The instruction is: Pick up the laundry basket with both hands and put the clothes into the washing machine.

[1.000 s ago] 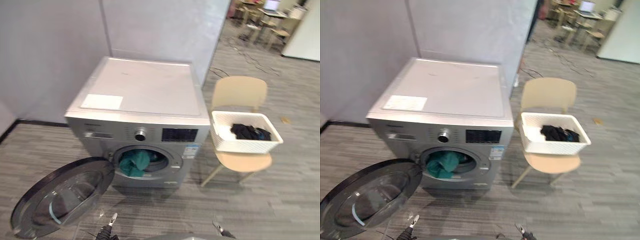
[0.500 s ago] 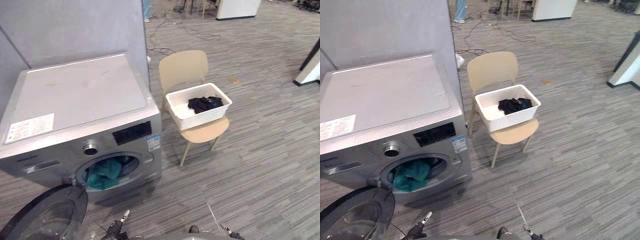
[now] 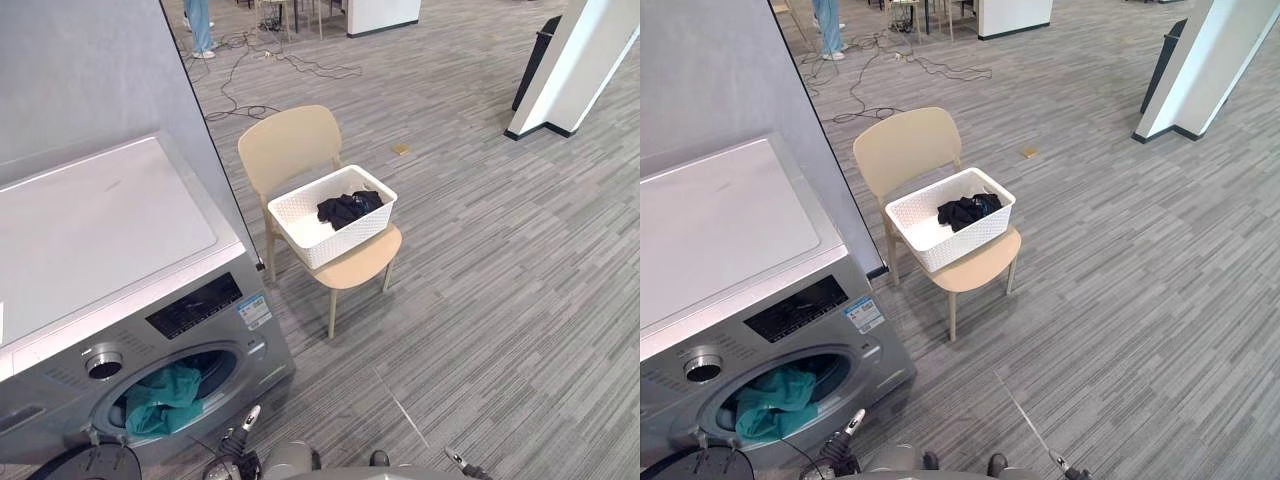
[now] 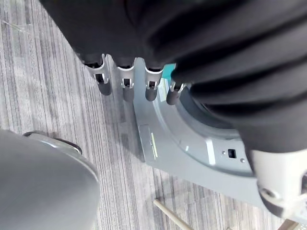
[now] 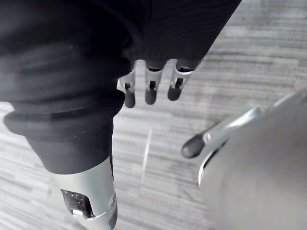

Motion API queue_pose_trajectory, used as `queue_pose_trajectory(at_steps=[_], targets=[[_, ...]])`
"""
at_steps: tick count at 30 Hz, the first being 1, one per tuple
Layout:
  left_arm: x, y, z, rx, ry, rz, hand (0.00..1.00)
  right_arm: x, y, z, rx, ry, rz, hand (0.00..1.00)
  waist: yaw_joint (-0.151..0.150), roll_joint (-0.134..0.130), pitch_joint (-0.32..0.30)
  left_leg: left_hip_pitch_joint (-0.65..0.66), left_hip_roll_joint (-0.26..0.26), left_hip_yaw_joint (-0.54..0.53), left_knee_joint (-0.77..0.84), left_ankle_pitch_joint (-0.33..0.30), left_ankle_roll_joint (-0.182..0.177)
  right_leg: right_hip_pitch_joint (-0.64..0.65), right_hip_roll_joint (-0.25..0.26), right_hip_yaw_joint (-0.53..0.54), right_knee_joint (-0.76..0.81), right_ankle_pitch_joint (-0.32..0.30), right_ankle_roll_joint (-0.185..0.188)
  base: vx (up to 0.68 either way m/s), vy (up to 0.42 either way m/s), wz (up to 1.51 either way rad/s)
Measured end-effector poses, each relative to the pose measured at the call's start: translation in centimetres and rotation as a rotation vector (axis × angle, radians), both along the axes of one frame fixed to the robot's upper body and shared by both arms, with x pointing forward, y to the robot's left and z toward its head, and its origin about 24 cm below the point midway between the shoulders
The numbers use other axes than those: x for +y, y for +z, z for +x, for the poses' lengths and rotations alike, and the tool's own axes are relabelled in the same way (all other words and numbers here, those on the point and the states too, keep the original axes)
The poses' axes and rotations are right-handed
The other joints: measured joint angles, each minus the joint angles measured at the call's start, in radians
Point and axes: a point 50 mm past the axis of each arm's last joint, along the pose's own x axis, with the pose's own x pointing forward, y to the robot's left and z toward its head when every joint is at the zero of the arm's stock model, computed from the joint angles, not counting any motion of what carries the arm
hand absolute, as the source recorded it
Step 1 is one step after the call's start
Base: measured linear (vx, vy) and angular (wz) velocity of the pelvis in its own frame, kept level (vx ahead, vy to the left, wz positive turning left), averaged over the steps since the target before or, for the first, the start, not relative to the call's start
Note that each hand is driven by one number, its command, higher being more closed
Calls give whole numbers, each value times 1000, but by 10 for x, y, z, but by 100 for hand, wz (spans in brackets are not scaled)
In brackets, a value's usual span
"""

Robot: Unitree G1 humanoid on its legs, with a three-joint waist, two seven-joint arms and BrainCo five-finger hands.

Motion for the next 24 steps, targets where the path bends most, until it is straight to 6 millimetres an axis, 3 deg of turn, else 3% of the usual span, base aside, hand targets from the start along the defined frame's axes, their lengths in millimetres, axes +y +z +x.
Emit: queue_pose_trajectory(at_steps=[1, 2, 4, 5, 6, 7, 8, 9, 10, 12, 14, 16, 17, 18, 19, 20, 21, 22, 24], targets=[[-3, -1, -2, -5, 43, -24, 0, 1, 1, 6, -11, 19, 0, 0, 7, -2, 1, 1, -8, 9, 0, -6, 36, 3, -5, 12, -3, 9, 14, 160, 147, -41], [-2, -1, -4, -2, 75, -29, 0, 3, 1, 8, -15, 33, 0, 0, 9, -1, 3, 12, -7, 24, 2, -13, 47, 8, -8, 21, 4, 5, 23, 172, 166, -48], [2, -3, -18, 31, 121, -31, 0, 5, 2, 11, -24, 92, -10, 0, 19, -3, -1, 67, -20, 51, -29, -15, 63, 15, -27, 36, 73, -40, 46, 140, 144, -30], [4, -4, -26, 50, 128, -26, 0, 6, 3, 11, -44, 110, -16, 0, 1, -6, -15, 97, -41, 50, -65, -13, 65, -4, -51, 26, 148, -90, 58, 204, 126, 10], [5, -4, -26, 50, 124, -22, 0, 9, 3, 9, -57, 126, -9, 0, 4, -27, -28, 120, -62, 44, -94, -18, 70, -48, -78, 8, 264, -144, 75, 208, 114, 17], [6, -3, -21, 38, 116, -20, 0, 10, 3, 6, -58, 128, -7, 0, 5, -31, -31, 125, -70, 41, -102, -25, 80, -91, -89, 3, 354, -170, 90, 247, 85, 16], [10, -2, -18, 36, 102, -10, 0, 11, 5, 9, -76, 143, -10, 0, 5, -45, -30, 131, -84, 38, -92, -35, 94, -204, -120, 6, 599, -198, 133, 189, 23, 28], [13, -2, -17, 36, 94, -2, 0, 11, 6, 13, -94, 145, -13, 0, -1, -55, -21, 141, -93, 29, -59, -39, 110, -275, -143, 17, 788, -186, 153, 291, -23, 53], [15, 0, -13, 29, 77, 6, 0, 12, 6, 10, -99, 132, -8, 0, -12, -55, 0, 167, -97, 3, -22, -57, 111, -330, -156, 31, 999, -179, 160, 270, -64, 56], [11, 1, -5, 15, 36, 7, 0, 12, 7, 10, -112, 119, 5, 0, -27, -57, 2, 207, -86, -48, 5, -63, 103, -367, -165, 34, 1143, -182, 149, 320, -140, 76], [-3, 3, 15, -25, -31, -15, 0, 9, 8, 10, -122, 114, -6, 0, -27, -44, 0, 224, -61, -106, 7, -68, 95, -399, -196, 35, 1135, -181, 147, 341, -231, 97], [-12, 9, 36, -95, -70, -22, 0, 5, 8, 5, -123, 73, -11, 0, -28, -35, -2, 233, -26, -186, 8, -90, 55, -404, -273, 66, 960, -172, 132, 293, -290, 109], [-15, 10, 39, -107, -74, -26, 0, 5, 8, 5, -119, 67, -13, 0, -28, -35, -3, 236, -17, -201, 9, -97, 42, -391, -288, 84, 882, -162, 117, 262, -348, 90], [-19, 10, 40, -115, -91, -28, 0, 6, 7, 1, -104, 62, -7, 0, -27, -38, -5, 251, 2, -227, 0, -114, 12, -340, -290, 138, 667, -117, 84, 261, -425, 69], [-19, 9, 36, -110, -94, -26, 0, 11, 5, -4, -86, 52, 11, 0, -28, -59, -17, 251, 11, -255, -3, -132, -18, -287, -292, 201, 470, 2, 74, 251, -477, 66], [-20, 8, 33, -101, -93, -29, 0, 13, 3, -8, -71, 39, 22, 0, -32, -61, -29, 244, 21, -275, -2, -139, -32, -266, -288, 226, 446, -46, 159, 229, -548, 55], [-25, 7, 30, -94, -90, -44, 0, 11, 2, -12, -54, 19, 26, 0, -34, -51, -58, 231, 56, -305, -11, -133, -49, -248, -280, 182, 409, -111, 238, 190, -552, 50], [-34, 6, 30, -91, -81, -69, 0, 4, 3, -11, -54, 10, 16, 0, -32, -26, -51, 221, 88, -324, -23, -104, -93, -249, -274, 115, 422, -159, 241, 161, -532, 53], [-41, 4, 27, -75, -62, -97, 0, -4, 4, -6, -54, 5, 0, 0, -53, -8, -46, 227, 135, -336, -63, -26, -141, -251, -245, 61, 494, -194, 197, 117, -573, 60]])
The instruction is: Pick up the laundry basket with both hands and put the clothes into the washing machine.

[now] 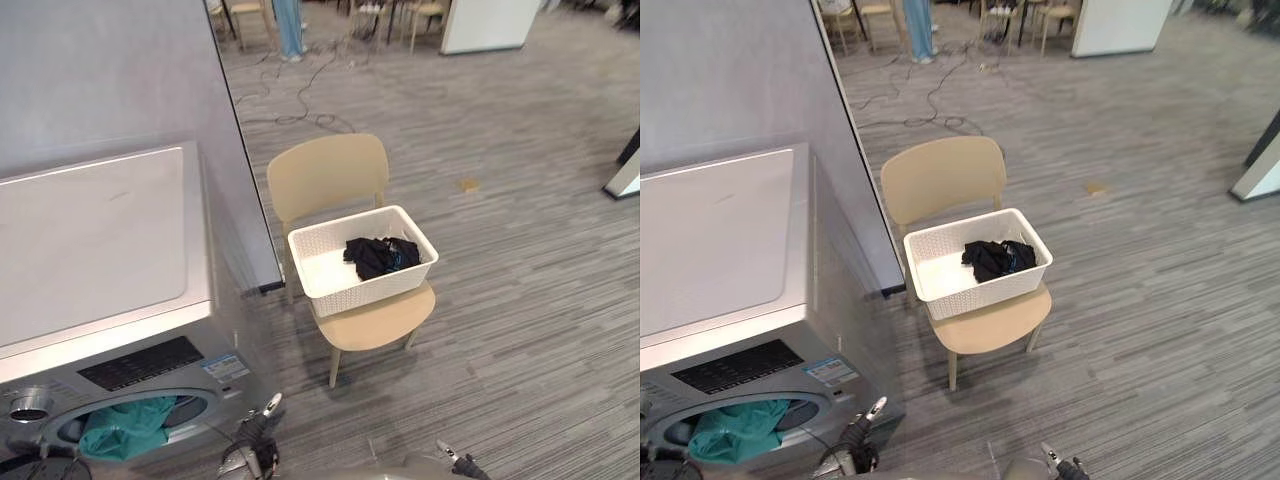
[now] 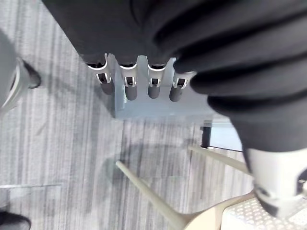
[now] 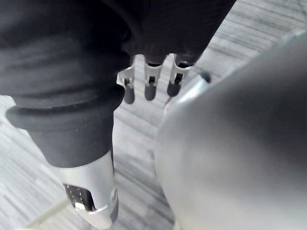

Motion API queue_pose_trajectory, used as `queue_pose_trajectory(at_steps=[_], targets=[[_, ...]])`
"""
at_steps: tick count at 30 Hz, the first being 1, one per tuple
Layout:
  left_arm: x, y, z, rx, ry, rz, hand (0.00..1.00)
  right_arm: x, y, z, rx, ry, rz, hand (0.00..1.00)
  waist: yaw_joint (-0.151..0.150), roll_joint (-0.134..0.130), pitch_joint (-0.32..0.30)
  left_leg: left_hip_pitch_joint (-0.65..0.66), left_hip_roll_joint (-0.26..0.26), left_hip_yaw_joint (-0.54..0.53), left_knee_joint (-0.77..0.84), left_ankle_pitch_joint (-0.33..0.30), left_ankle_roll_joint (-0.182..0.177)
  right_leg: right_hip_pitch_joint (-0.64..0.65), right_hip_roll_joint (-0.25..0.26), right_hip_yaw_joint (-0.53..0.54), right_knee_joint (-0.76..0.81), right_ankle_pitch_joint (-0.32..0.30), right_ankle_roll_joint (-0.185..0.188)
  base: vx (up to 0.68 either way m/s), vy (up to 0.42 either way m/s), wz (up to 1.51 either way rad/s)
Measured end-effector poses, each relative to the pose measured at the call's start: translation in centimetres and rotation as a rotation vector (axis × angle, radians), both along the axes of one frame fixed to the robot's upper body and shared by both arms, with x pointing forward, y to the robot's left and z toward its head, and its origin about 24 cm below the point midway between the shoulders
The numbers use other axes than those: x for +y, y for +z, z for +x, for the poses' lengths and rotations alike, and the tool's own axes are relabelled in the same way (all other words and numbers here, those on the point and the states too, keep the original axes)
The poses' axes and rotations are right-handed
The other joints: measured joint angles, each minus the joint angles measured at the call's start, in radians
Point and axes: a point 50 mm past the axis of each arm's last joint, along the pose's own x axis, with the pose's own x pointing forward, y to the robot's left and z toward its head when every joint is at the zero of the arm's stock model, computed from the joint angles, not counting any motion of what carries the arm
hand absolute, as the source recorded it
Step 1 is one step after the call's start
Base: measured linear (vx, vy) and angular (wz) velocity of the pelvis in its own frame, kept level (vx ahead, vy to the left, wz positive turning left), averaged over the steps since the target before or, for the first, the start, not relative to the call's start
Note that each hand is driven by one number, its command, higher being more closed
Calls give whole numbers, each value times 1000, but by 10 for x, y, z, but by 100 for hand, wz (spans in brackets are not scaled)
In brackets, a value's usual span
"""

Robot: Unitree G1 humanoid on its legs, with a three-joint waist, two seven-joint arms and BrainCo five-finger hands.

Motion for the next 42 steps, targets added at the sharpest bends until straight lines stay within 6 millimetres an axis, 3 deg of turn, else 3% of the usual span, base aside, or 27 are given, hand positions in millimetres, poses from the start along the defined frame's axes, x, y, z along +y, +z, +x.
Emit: queue_pose_trajectory(at_steps=[3, 4, 5, 7, 10, 12, 14, 16, 18, 20, 23, 27, 29, 30, 31, 33, 34, 35, 36, 37, 39, 41, 42], targets=[[10, -2, -8, 24, 94, 1, 0, -1, -1, 3, 1, -24, 8, 0, -1, 2, -5, -39, 74, -14, -6, 130, -44, 31, 49, -118, 32, -40, -68, 88, -456, 72], [13, -2, -8, 24, 98, 7, 0, 0, -1, 4, -5, -37, 13, 0, -3, -1, -4, -60, 87, -13, 1, 161, -37, 38, 57, -143, 24, -45, -77, 110, -539, 97], [18, -2, -9, 26, 113, 15, 0, 1, 0, 8, -17, -56, 18, 0, -6, -9, -6, -102, 108, 8, 21, 219, -6, 51, 70, -175, -4, -49, -95, 83, -488, 81], [28, -2, -11, 32, 119, 38, 0, -5, 2, 19, -43, -74, 7, 0, -7, -13, 1, -159, 131, 96, 78, 289, 11, 79, 97, -211, -63, -33, -134, 32, -336, 48], [36, -5, -29, 77, 144, 49, 0, -22, 8, 27, -68, -70, -49, 0, 1, -13, 3, -150, 82, 248, 125, 206, 2, 175, 126, -218, -210, 23, -171, -19, -210, 1], [38, -8, -42, 109, 150, 49, 0, -29, 9, 27, -67, -69, -66, 0, 1, -11, 1, -144, 43, 308, 65, 180, 37, 199, 146, -216, -297, 63, -166, -96, -85, -4], [39, -9, -47, 129, 151, 49, 0, -30, 9, 23, -57, -71, -69, 0, 2, -8, -1, -141, 20, 350, -23, 181, 38, 205, 155, -223, -359, 99, -155, -50, 1, 14], [37, -10, -49, 149, 141, 38, 0, -28, 5, 15, -21, -81, -53, 0, -3, 20, -4, -123, 3, 409, -131, 188, 41, 188, 150, -254, -381, 133, -146, -34, 124, 39], [36, -10, -48, 148, 137, 39, 0, -16, 1, 12, -1, -82, -14, 0, 3, 22, -5, -127, -12, 441, -160, 190, 50, 193, 143, -271, -406, 158, -135, -62, 153, 36], [40, -10, -48, 145, 137, 47, 0, 3, -3, 13, 8, -61, 35, 0, 7, 16, -8, -124, -31, 432, -197, 202, 69, 200, 134, -279, -441, 183, -127, -56, 135, 25], [40, -9, -48, 142, 138, 49, 0, 4, -2, 16, -8, -54, 34, 0, 10, 9, -1, -110, -53, 425, -222, 214, 88, 233, 125, -287, -493, 220, -122, -55, 103, 13], [41, -9, -48, 144, 126, 54, 0, 6, -3, 14, -3, -38, 35, 0, 0, 6, 2, -91, -62, 397, -243, 215, 97, 259, 118, -316, -501, 212, -117, -68, 19, 13], [38, -9, -42, 127, 98, 53, 0, 5, -4, 8, 16, -37, 34, 0, 2, 4, 4, -93, -78, 355, -245, 204, 108, 250, 98, -347, -454, 180, -103, -4, 35, 46], [38, -8, -41, 123, 90, 58, 0, 5, -5, 3, 31, -37, 34, 0, 1, -5, 10, -93, -96, 316, -243, 198, 117, 234, 69, -361, -377, 134, -96, -7, 82, 66], [41, -8, -41, 123, 88, 65, 0, 6, -6, -4, 48, -39, 36, 0, 1, -21, 14, -89, -127, 288, -233, 186, 134, 222, 20, -378, -284, 77, -68, -3, 87, 68], [40, -7, -39, 116, 69, 68, 0, 5, -7, -13, 67, -42, 32, 0, 0, -41, 10, -78, -159, 244, -212, 171, 152, 203, -47, -372, -131, 35, -22, 56, 31, 65], [41, -7, -39, 118, 66, 69, 0, 5, -5, -9, 43, -44, 28, 0, 0, -42, 14, -78, -168, 225, -186, 156, 159, 119, -81, -291, 71, 61, -32, 75, 1, 59], [41, -7, -40, 120, 65, 70, 0, 5, -4, -5, 22, -44, 24, 0, -5, -43, 17, -78, -168, 209, -168, 147, 159, 81, -84, -249, 162, 101, -39, 73, -14, 62], [44, -7, -39, 117, 65, 75, 0, 5, -3, -3, 2, -50, 21, 0, -6, -47, 21, -72, -159, 180, -139, 131, 166, 21, -77, -176, 296, 203, -24, 106, -17, 71], [45, -6, -38, 112, 57, 76, 0, 6, -3, -4, 2, -51, 23, 0, -11, -30, 27, -61, -144, 154, -119, 119, 170, -22, -74, -128, 394, 262, -17, 121, -41, 72], [48, -6, -38, 108, 64, 76, 0, 8, -3, -4, 4, -43, 29, 0, -5, -50, 31, -59, -132, 121, -99, 102, 165, -51, -80, -101, 421, 207, -37, 130, -87, 62], [49, -5, -34, 97, 78, 75, 0, 10, -4, -5, 3, -57, 33, 0, 1, -49, 31, -57, -113, 96, -101, 93, 151, -53, -95, -71, 308, 168, -73, 181, -159, 43], [50, -5, -35, 97, 90, 76, 0, 10, -4, -5, 6, -61, 35, 0, 1, -48, 30, -57, -100, 81, -92, 89, 128, -19, -91, -22, 142, 169, -79, 160, -162, 28]])
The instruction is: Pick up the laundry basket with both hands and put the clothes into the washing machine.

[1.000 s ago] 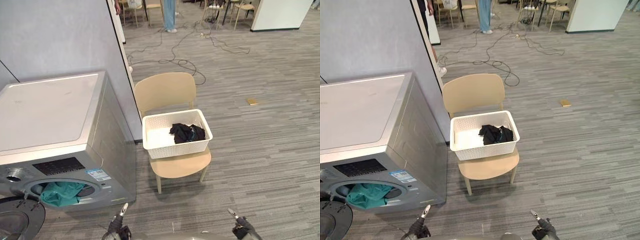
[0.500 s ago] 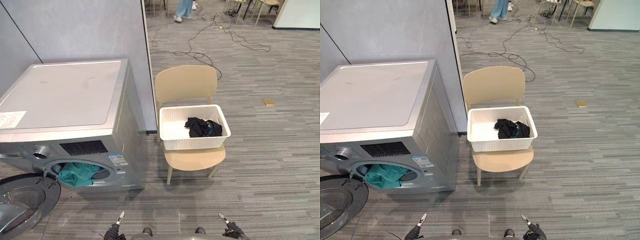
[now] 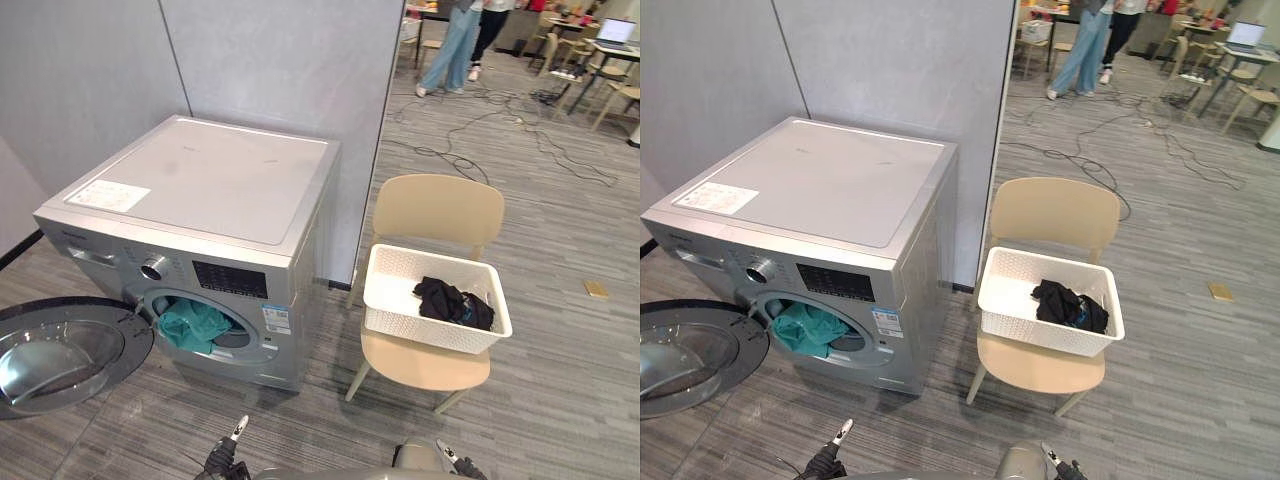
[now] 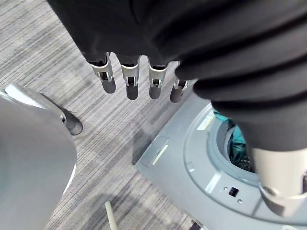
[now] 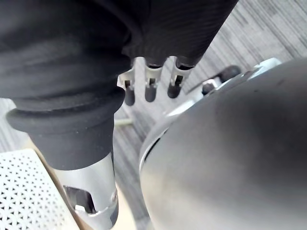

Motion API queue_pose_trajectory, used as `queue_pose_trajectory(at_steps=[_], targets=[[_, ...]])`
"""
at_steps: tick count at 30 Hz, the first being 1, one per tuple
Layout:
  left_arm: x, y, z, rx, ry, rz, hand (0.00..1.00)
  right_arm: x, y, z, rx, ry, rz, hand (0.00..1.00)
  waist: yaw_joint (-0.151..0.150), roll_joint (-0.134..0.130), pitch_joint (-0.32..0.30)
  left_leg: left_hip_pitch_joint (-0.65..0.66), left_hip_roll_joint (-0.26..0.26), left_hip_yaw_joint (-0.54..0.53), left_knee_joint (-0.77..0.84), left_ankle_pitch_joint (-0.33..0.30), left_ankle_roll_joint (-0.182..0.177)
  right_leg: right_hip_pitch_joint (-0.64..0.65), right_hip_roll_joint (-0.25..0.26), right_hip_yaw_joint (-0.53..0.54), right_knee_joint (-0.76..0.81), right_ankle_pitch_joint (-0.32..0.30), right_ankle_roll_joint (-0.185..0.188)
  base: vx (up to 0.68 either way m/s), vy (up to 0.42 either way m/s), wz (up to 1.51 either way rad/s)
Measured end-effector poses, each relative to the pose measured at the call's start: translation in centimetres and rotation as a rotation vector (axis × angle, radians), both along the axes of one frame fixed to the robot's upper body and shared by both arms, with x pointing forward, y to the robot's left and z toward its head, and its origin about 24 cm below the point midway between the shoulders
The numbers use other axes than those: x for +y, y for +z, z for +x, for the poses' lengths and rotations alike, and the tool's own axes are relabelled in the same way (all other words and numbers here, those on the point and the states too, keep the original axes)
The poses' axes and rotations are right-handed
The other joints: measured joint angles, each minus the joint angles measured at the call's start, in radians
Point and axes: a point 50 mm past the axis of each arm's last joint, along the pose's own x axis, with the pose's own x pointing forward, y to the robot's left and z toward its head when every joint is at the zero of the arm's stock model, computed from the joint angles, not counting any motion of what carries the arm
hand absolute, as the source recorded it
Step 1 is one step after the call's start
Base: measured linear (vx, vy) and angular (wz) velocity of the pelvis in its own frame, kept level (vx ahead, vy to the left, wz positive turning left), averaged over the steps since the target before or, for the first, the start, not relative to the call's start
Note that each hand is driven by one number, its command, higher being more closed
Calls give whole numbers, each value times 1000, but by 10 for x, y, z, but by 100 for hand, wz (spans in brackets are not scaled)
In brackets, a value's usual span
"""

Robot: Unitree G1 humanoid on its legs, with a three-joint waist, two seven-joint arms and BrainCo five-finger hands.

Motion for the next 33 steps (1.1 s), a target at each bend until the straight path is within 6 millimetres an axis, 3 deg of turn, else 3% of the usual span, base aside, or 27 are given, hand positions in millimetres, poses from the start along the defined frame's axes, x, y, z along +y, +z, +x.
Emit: queue_pose_trajectory(at_steps=[2, 3, 4, 5, 6, 8, 10, 12, 14, 16, 18, 19, 20, 21, 22, 23, 25, 26, 27, 33], targets=[[2, 0, -1, 4, 0, 9, 0, 3, -2, -6, 21, -40, 23, 0, -3, -9, -7, -19, 16, -35, 16, -24, -35, 48, 20, 109, -198, 22, -7, 184, -344, 49], [5, 1, -2, 3, 4, 16, 0, 8, -5, -15, 47, -90, 51, 0, -6, -26, -17, -39, 23, -64, 23, -43, -63, 76, 20, 121, -269, 61, 58, 212, -532, 63], [7, 1, -2, 1, 12, 20, 0, 10, -6, -19, 60, -117, 67, 0, -8, -33, -23, -43, 33, -77, 22, -51, -79, 91, 21, 103, -286, 19, 115, 205, -610, 47], [8, 0, -7, 13, 32, 20, 0, 7, -7, -21, 70, -144, 70, 0, -3, -27, -38, -43, 69, -85, 8, -56, -107, 116, 52, 63, -317, -70, 126, 173, -498, 21], [-4, -3, -12, 29, 46, -16, 0, -2, -6, -21, 71, -154, 54, 0, -1, 25, -48, -44, 132, -93, -9, -41, -133, 100, 108, 36, -301, -94, 100, 172, -462, 15], [-9, -5, -15, 43, 46, -32, 0, -13, -4, -20, 74, -152, 28, 0, -4, 51, -53, -55, 168, -100, -10, 13, -158, 91, 145, 11, -268, -119, 68, 123, -319, 20], [-10, -5, -13, 41, 36, -32, 0, -18, -2, -17, 67, -138, 13, 0, -29, 49, -58, -95, 184, -146, -1, 125, -163, 110, 166, -44, -270, -138, 34, 123, -443, 53], [-10, -5, -11, 38, 18, -29, 0, -21, -1, -10, 53, -120, 0, 0, -44, 51, -58, -121, 208, -151, 1, 191, -161, 131, 193, -91, -295, -134, 9, 86, -337, 63], [-9, -4, -9, 33, 11, -27, 0, -23, 0, -4, 39, -105, -9, 0, -50, 47, -57, -151, 223, -137, 9, 241, -131, 149, 214, -125, -324, -121, -14, 36, -227, 52], [-9, -3, -5, 34, -21, -9, 0, -29, 3, 3, 12, -128, -31, 0, -49, 44, -53, -173, 231, -39, 21, 289, -97, 179, 219, -160, -366, -103, -39, -16, -132, 41], [-9, -3, -4, 35, -36, -5, 0, -36, 7, 13, -15, -132, -62, 0, -48, 44, -51, -178, 230, 60, 49, 267, -115, 187, 214, -170, -380, -94, -43, -88, -23, 14], [-10, -3, -4, 34, -41, -5, 0, -41, 12, 23, -55, -142, -89, 0, -41, 42, -50, -178, 188, 74, 106, 197, -153, 196, 202, -156, -403, -81, -38, -108, 68, -8], [-10, -3, -5, 36, -41, -5, 0, -44, 15, 29, -84, -147, -106, 0, -41, 42, -50, -178, 163, 79, 127, 156, -157, 200, 202, -146, -417, -74, -37, -118, 166, -31], [-10, -3, -6, 39, -41, -6, 0, -52, 26, 44, -160, -145, -153, 0, -41, 45, -49, -173, 121, 83, 122, 87, -140, 199, 204, -127, -445, -55, -35, -115, 211, -32], [-11, -4, -8, 45, -41, -8, 0, -59, 40, 58, -245, -136, -209, 0, -45, 52, -52, -170, 111, 104, 79, 50, -98, 192, 208, -111, -469, -40, -16, -91, 217, -29], [-13, -4, -10, 48, -39, -13, 0, -65, 50, 65, -294, -140, -246, 0, -48, 59, -55, -158, 111, 104, 42, 27, -96, 189, 209, -106, -475, -32, -5, -30, 221, -22], [-6, -3, -10, 42, -35, 12, 0, -74, 87, 86, -418, -128, -408, 0, -46, 26, -52, -136, 65, 144, -6, 42, -72, 174, 184, -20, -502, 7, 12, -21, 198, -29], [-3, -2, -11, 43, -30, 22, 0, -76, 97, 90, -432, -119, -468, 0, -44, 25, -52, -135, 57, 155, -9, 44, -69, 175, 177, -4, -514, 13, 20, -34, 169, -38], [0, -1, -13, 41, -29, 36, 0, -79, 120, 100, -482, -119, -583, 0, -46, 10, -55, -122, 41, 170, -18, 52, -64, 175, 159, 18, -527, 25, 31, -9, 120, -30], [-2, 0, -9, 44, -100, 71, 0, -94, 209, 117, -628, -96, -1041, 0, -49, 7, -66, -105, 24, 192, -52, 52, -57, 194, 146, 40, -584, 48, 36, 8, 46, -13]])
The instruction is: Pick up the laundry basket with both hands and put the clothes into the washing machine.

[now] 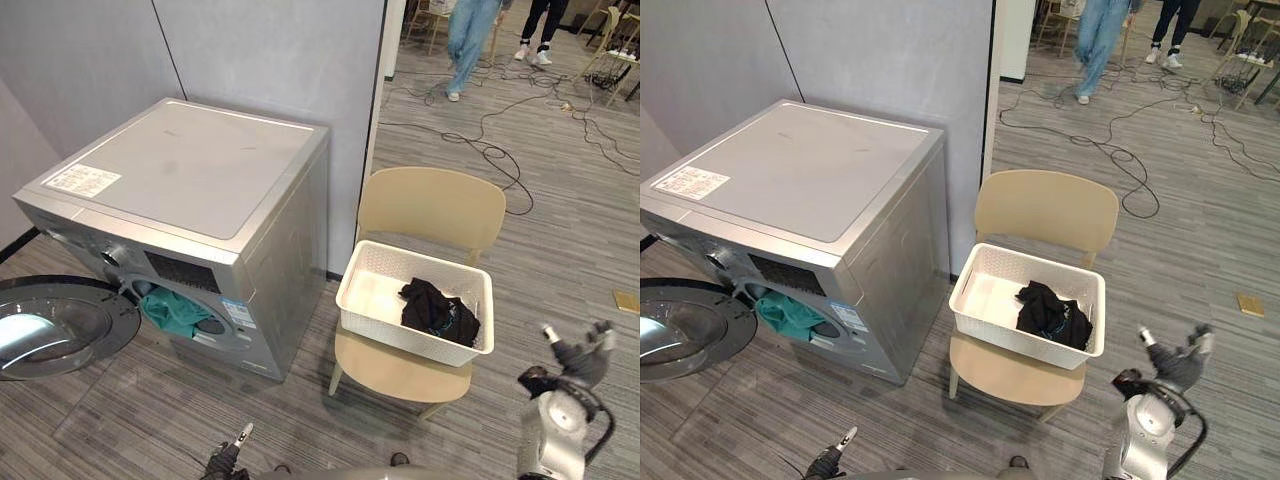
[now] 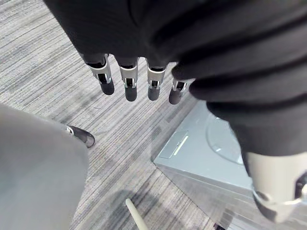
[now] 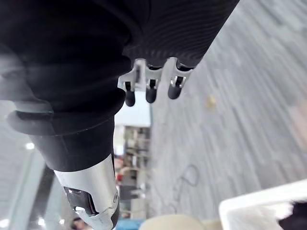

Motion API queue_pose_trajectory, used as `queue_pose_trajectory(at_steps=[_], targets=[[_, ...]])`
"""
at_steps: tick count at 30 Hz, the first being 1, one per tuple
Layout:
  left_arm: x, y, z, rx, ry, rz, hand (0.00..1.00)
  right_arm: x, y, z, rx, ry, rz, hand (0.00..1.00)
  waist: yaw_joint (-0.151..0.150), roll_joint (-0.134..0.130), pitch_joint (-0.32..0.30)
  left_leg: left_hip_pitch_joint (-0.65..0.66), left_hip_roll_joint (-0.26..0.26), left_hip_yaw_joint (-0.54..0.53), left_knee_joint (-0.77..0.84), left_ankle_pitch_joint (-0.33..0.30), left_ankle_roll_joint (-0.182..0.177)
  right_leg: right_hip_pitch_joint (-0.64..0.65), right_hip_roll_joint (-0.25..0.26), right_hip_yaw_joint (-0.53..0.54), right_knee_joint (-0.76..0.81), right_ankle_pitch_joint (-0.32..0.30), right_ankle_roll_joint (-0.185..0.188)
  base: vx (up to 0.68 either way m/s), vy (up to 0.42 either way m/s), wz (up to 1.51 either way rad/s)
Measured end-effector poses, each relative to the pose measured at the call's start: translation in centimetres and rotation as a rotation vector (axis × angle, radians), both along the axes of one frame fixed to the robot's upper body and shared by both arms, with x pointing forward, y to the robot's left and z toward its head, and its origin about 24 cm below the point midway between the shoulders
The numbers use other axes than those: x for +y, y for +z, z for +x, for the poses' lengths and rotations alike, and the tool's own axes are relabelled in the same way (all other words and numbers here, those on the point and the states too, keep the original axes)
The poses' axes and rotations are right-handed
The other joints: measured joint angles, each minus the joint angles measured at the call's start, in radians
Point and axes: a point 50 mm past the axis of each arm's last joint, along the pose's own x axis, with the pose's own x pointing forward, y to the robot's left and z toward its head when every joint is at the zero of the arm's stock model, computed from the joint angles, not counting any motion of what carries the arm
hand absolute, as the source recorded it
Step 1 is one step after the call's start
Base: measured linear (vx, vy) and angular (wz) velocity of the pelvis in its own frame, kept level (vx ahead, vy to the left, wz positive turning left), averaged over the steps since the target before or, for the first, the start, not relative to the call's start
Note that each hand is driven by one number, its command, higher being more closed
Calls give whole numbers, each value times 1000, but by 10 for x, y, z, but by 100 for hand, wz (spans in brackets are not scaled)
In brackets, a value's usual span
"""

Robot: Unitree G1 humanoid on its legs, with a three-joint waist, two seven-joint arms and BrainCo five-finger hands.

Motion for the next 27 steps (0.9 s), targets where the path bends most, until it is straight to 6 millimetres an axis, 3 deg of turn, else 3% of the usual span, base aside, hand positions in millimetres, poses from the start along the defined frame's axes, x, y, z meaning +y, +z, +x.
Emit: queue_pose_trajectory(at_steps=[2, 4, 6, 8, 10, 15, 19, 27], targets=[[-1, 0, 1, 1, -24, 3, 0, -2, 16, 4, -15, 9, -90, 0, 1, 3, -4, 3, 6, 1, -5, 2, -2, 0, 8, 8, -8, 9, 6, 84, -34, -9], [-2, 1, 4, 1, -76, 10, 0, -5, 38, 23, -15, 85, -230, 0, 6, 10, -8, 8, 17, 10, -7, 4, -5, 1, 20, 8, -35, 27, 4, 113, -30, -16], [-2, 1, 5, 0, -106, 15, 0, -6, 45, 44, 11, 186, -299, 0, 7, 8, -9, 5, 21, 13, -14, 5, -6, 1, 26, 10, -54, 35, 4, 64, -26, -10], [-2, 1, 8, -3, -132, 17, 0, -6, 42, 63, 81, 300, -334, 0, 15, 4, -11, 5, 22, 10, -23, 8, -6, 1, 27, 7, -62, 37, 3, 46, -20, 2], [-3, 2, 10, -9, -158, 16, 0, 3, 26, 87, 209, 481, -342, 0, 29, -4, -9, 0, 22, 5, -26, 9, -5, 2, 26, 3, -68, 39, 0, 32, -5, 7], [2, 6, 24, -52, -248, 22, 0, 27, -13, 121, 501, 801, -353, 0, 56, -23, 25, -33, 19, -42, -24, 25, -3, 3, 26, -39, -78, 52, -18, -9, -6, 24], [8, 12, 41, -103, -270, 48, 0, 40, -4, 144, 543, 913, -408, 0, 70, -19, 121, -63, 16, -71, -19, 46, -4, -5, 26, -71, -78, 71, -37, -95, 3, 27], [10, 13, 43, -110, -266, 49, 0, 23, 15, 169, 623, 881, -430, 0, 99, 10, 265, -193, 8, -122, 34, 77, -11, -92, 25, -100, -59, 90, -34, -121, -4, 15]])
